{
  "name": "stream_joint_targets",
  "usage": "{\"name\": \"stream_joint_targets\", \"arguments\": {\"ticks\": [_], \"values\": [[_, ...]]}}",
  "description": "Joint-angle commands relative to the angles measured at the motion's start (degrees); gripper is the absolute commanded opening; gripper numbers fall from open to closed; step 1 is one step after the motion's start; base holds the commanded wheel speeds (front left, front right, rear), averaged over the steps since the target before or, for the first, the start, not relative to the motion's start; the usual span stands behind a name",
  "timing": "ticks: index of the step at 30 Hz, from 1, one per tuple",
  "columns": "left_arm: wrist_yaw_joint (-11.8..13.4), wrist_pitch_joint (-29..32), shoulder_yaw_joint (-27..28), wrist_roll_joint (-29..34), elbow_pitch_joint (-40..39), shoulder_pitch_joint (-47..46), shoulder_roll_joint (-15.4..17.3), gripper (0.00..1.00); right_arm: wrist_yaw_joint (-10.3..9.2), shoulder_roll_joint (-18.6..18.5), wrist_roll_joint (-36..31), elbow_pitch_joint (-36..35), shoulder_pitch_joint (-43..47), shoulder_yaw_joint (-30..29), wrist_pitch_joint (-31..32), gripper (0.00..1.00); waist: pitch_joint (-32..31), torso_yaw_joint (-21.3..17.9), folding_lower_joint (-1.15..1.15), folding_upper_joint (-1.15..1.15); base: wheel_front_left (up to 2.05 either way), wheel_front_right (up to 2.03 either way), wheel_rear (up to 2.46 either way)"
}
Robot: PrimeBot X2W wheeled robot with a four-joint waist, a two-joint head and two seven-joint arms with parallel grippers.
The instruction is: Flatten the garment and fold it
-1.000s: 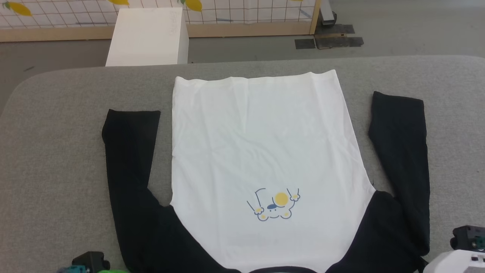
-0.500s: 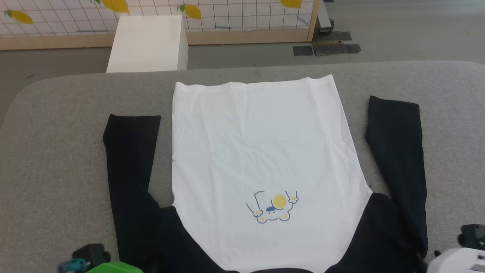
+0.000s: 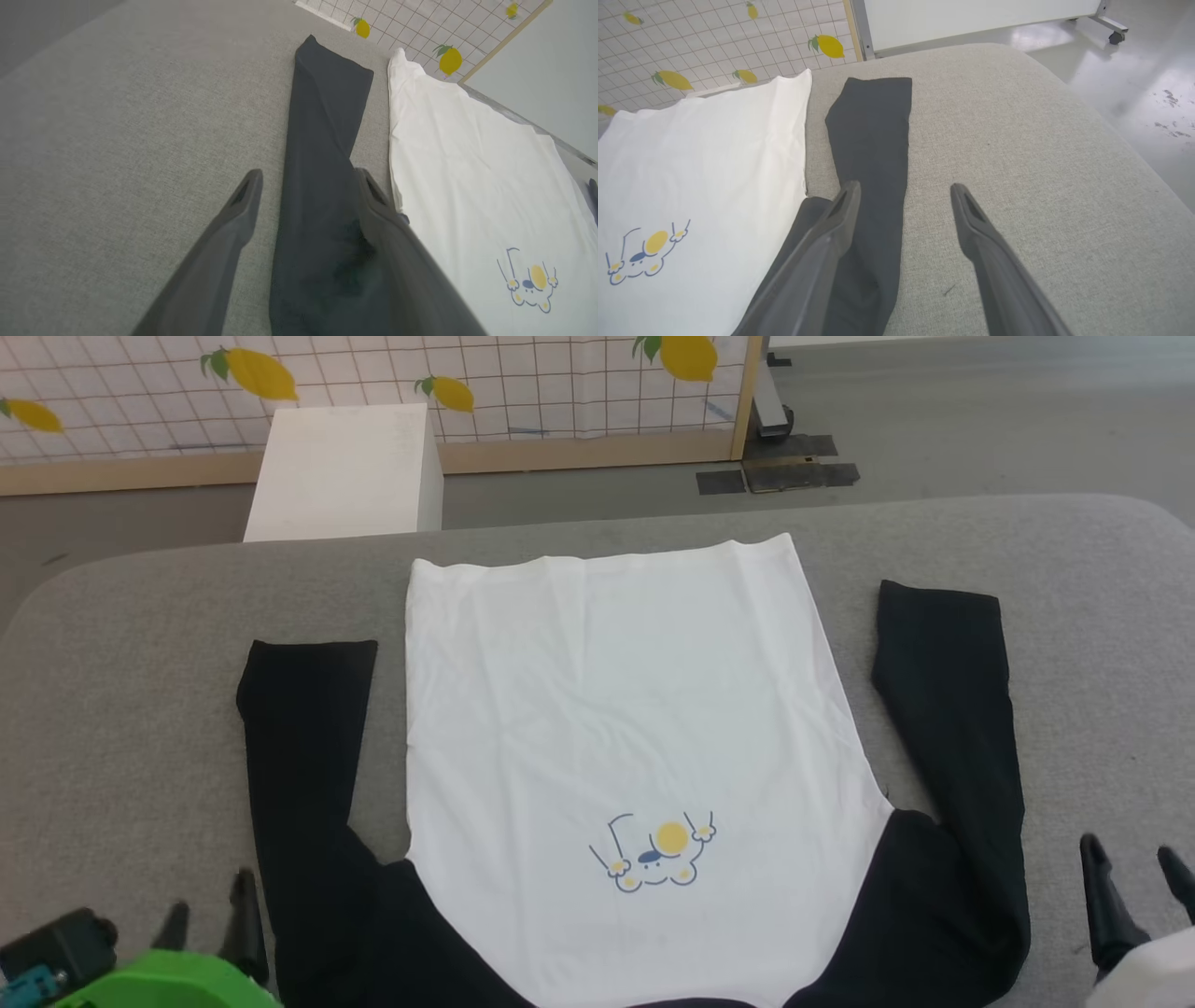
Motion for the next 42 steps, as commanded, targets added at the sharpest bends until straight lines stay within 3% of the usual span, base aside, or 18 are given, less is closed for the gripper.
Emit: {"name": "stream_joint_targets", "arguments": {"ticks": [1, 7, 14, 21, 27, 33, 42], "values": [[0.2, -2.6, 0.3, 1.4, 0.5, -2.3, -0.3, 1.00, -0.09, 0.0, -0.4, 0.2, -1.5, 0.7, -2.2, 1.00, 0.1, -0.6, 0.00, 0.47, 0.00, 0.00, 0.00], [-0.2, -10.9, -0.7, 6.0, 8.0, -8.6, -0.5, 1.00, -0.09, 0.0, -0.9, 2.5, -3.3, 4.1, -8.4, 1.00, 0.6, -1.9, 0.00, 0.47, 0.00, 0.00, 0.00], [-2.3, -10.9, -2.2, 7.3, 19.7, -21.1, 2.1, 1.00, -0.09, 0.0, -0.4, 3.8, -6.0, 7.3, -9.4, 1.00, 3.9, -3.5, 0.00, 0.47, 0.00, 0.00, 0.00], [-5.7, -2.3, -2.7, 7.3, 30.3, -37.0, 9.9, 1.00, -0.09, 0.0, -0.3, 2.3, -10.0, 9.3, -10.2, 1.00, 10.2, -5.4, 0.00, 0.47, 0.00, 0.00, 0.00], [-6.4, 5.7, -2.0, 6.6, 37.1, -47.4, 15.6, 1.00, -0.09, 0.0, 0.3, 1.1, -14.2, 10.9, -11.9, 1.00, 15.7, -7.8, 0.00, 0.47, 0.00, 0.00, 0.00], [-5.4, 12.8, -1.6, 5.2, 40.0, -51.1, 17.9, 1.00, -0.09, 0.0, 0.8, 0.7, -16.7, 11.4, -13.6, 1.00, 19.2, -9.5, 0.00, 0.47, 0.00, 0.00, 0.00], [-1.5, 21.8, -2.1, 5.6, 39.1, -49.0, 20.3, 1.00, -0.09, 0.0, 1.0, 1.6, -18.1, 12.3, -14.8, 1.00, 21.7, -10.3, 0.00, 0.47, 0.00, 0.00, 0.00]]}}
